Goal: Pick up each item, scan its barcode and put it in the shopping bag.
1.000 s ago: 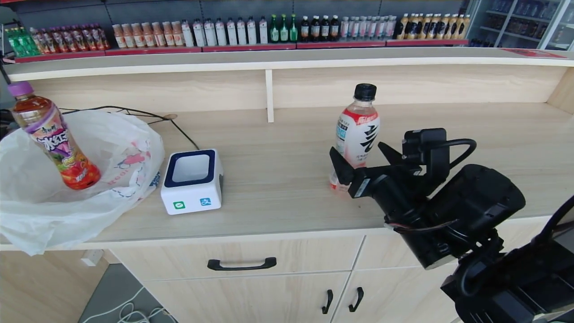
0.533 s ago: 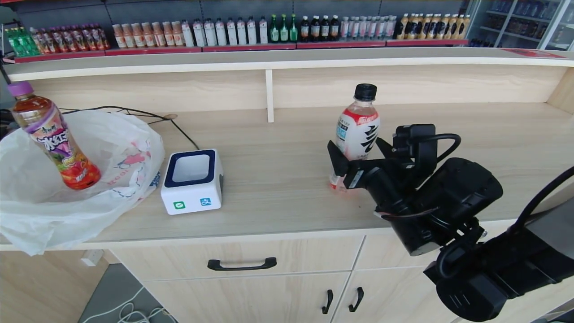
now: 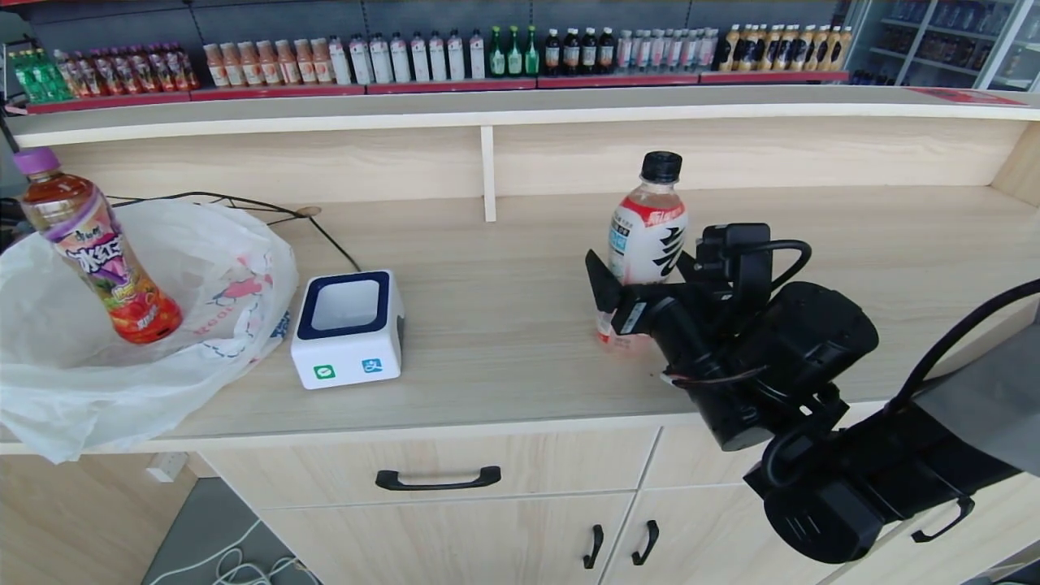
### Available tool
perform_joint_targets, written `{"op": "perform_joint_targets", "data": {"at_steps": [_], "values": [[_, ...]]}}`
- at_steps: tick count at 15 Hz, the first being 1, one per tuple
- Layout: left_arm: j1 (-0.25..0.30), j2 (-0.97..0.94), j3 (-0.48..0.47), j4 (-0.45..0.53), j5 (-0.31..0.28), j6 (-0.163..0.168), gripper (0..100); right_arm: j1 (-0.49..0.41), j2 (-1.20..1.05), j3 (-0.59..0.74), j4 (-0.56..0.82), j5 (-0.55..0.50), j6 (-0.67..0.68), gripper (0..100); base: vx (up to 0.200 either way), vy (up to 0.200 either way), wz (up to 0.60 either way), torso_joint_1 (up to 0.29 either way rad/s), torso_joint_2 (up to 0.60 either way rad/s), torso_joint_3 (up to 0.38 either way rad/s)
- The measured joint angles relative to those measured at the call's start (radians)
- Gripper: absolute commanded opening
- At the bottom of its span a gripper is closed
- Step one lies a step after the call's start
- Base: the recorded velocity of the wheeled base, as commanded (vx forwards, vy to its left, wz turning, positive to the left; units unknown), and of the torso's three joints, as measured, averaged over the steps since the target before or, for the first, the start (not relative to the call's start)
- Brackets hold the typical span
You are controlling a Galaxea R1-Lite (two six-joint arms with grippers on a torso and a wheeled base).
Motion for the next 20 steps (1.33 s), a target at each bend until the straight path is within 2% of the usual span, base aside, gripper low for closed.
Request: {"op": "perform_joint_targets", "data": {"at_steps": [2,3,14,20], "values": [[0.0,0.0,0.0,0.0,0.0,0.0,100,-0.001,0.0,-0.002,0.0,0.0,0.0,100,0.0,0.0,0.0,0.0,0.0,0.0],[0.0,0.0,0.0,0.0,0.0,0.0,100,-0.001,0.0,-0.003,0.0,0.0,0.0,0,0.0,0.0,0.0,0.0,0.0,0.0],[0.0,0.0,0.0,0.0,0.0,0.0,100,0.013,-0.083,0.05,0.002,0.001,-0.003,0,0.0,0.0,0.0,0.0,0.0,0.0],[0.0,0.0,0.0,0.0,0.0,0.0,100,0.034,-0.26,0.271,0.0,0.007,-0.104,0,0.0,0.0,0.0,0.0,0.0,0.0]]}}
